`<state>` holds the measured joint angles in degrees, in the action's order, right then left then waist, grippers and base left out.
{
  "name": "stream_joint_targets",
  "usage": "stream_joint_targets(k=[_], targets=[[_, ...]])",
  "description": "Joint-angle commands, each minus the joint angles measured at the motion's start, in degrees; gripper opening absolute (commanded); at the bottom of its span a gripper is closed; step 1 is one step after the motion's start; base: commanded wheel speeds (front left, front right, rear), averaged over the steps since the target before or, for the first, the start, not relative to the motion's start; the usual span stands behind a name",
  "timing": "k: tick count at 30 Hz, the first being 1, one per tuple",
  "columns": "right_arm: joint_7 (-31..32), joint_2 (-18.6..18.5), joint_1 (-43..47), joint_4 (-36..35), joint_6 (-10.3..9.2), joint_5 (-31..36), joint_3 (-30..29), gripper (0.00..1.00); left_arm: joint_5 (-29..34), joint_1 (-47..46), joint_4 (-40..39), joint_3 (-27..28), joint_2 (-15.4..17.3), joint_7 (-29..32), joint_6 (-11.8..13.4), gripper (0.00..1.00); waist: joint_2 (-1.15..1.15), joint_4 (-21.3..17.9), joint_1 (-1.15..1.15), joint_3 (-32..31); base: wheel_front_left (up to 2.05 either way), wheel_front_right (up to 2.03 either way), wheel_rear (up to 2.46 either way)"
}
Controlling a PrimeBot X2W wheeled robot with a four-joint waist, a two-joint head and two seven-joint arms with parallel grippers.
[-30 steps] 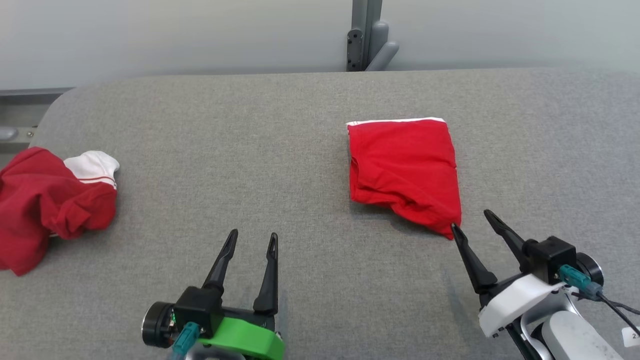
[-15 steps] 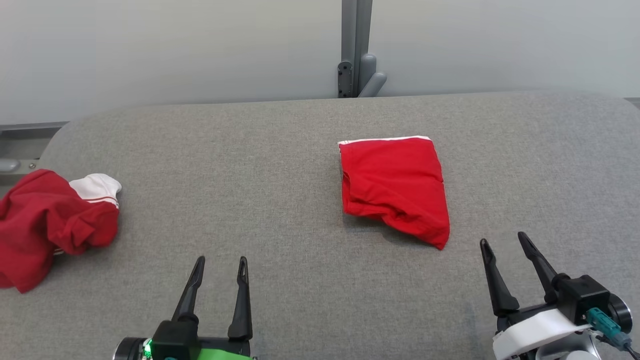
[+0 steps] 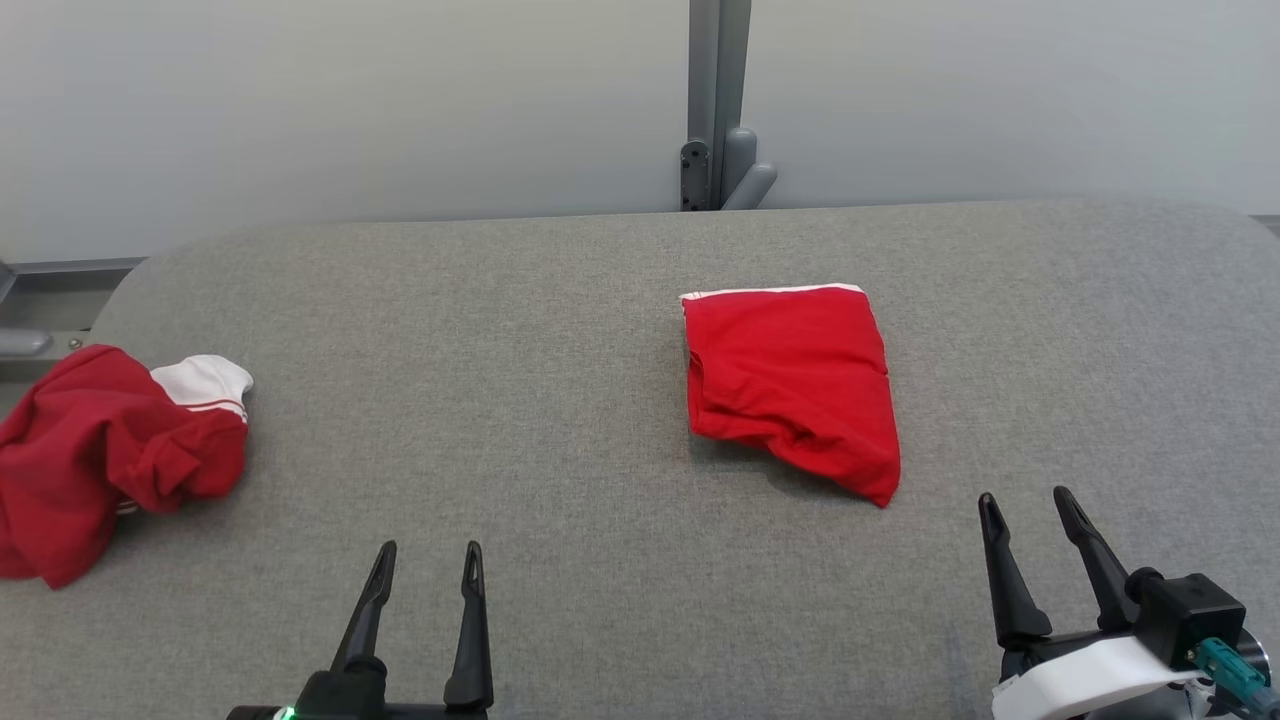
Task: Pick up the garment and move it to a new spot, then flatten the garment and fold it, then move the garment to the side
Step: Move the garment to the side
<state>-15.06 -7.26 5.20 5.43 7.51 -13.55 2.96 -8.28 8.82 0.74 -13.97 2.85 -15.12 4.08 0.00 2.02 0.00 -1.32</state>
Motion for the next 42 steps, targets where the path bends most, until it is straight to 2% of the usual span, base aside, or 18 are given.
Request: stream_joint_targets(k=[1,35,42], targets=[[-0.18,0.04,0.6,-0.19,-0.04,-0.73,-0.14,1.0,-0.22,0.75,-0.11,0.27,0.08,0.02,-0.07,1.0,0.0,-0.01,0.0,0.03,0.0,0.0,0.0],[-0.18,-0.28,0.15,0.42,-0.04,-2.03,1.35,1.0,0.3,-0.06,1.78,0.67,0.08,0.01,-0.42,1.0,0.0,0.74,0.0,0.51,0.0,0.0,0.0],[-0.18,-0.09,-4.08,4.52,-0.04,-8.74,0.22,1.0,0.41,-1.2,2.16,-0.25,0.08,0.01,-1.17,1.0,0.0,1.58,0.0,1.7,0.0,0.0,0.0]])
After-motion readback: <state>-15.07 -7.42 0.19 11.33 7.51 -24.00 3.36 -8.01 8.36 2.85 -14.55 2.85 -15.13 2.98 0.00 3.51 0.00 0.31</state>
